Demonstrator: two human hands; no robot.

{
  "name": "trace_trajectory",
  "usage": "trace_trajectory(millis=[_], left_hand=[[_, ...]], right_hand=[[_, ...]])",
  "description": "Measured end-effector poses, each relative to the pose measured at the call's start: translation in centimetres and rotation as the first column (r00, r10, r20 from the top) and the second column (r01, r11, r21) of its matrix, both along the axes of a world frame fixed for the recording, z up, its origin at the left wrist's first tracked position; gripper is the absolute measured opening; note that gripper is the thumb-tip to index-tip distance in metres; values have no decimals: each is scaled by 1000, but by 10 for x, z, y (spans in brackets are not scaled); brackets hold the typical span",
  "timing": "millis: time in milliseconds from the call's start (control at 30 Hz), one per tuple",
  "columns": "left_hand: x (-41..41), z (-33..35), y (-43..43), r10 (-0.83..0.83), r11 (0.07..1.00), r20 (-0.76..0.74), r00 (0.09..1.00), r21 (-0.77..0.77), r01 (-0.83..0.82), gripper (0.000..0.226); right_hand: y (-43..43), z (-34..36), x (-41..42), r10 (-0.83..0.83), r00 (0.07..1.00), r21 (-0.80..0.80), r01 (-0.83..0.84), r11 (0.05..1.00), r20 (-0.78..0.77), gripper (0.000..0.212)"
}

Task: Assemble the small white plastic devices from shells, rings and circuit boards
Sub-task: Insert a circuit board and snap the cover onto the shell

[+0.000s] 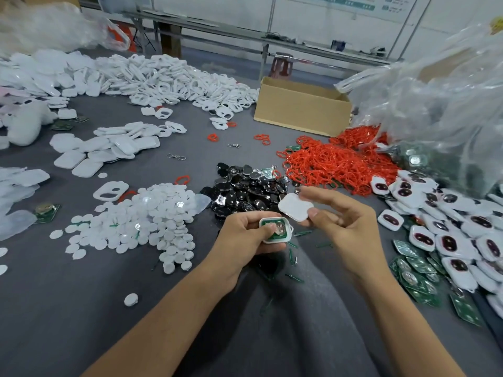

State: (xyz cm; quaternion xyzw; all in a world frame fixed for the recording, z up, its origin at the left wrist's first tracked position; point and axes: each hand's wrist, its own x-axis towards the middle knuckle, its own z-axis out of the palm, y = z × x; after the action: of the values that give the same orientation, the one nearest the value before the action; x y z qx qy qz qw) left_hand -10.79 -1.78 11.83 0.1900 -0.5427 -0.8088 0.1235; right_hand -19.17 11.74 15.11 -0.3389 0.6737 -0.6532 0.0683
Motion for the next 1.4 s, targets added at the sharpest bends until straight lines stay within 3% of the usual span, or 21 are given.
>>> trace_trajectory(millis=[300,500,667,733,800,867,967,1100,1233,1400], left_hand=[[0,0,0,21,1000,8,1000,-5,-21,23],[2,1,0,6,1000,12,1000,-14,-6,24],[2,1,-1,7,1000,17,1000,-11,-7,24],[2,1,-1,5,1000,15,1000,-9,-5,24],[2,1,-1,3,1000,13,1000,-8,-3,25],[2,1,0,2,1000,13,1000,-11,-2,25],[1,1,0,4,1000,15,1000,-16,-4,24],[1,-1,-1,1,1000,16,1000,-21,-1,23],[1,-3,-2,4,1000,15,1000,-18,-4,23],[0,-3,-2,5,1000,21,1000,-13,-5,23]], right_hand=[[7,-5,-7,-19,990,16,17,1000,140,44],[23,-3,-27,-136,976,-12,140,990,169,27],[36,-10,-43,-276,942,111,259,959,191,12],[44,-13,-51,-366,926,219,341,914,89,14],[51,-14,-57,-417,902,333,430,839,-111,20],[52,-15,-60,-381,872,417,484,769,-309,22],[43,-19,-60,-292,828,427,511,747,-479,20],[33,-23,-57,-227,781,399,517,758,-581,19],[32,-27,-52,-110,790,479,468,742,-603,25],[48,-14,-53,-92,834,626,475,618,-543,40]])
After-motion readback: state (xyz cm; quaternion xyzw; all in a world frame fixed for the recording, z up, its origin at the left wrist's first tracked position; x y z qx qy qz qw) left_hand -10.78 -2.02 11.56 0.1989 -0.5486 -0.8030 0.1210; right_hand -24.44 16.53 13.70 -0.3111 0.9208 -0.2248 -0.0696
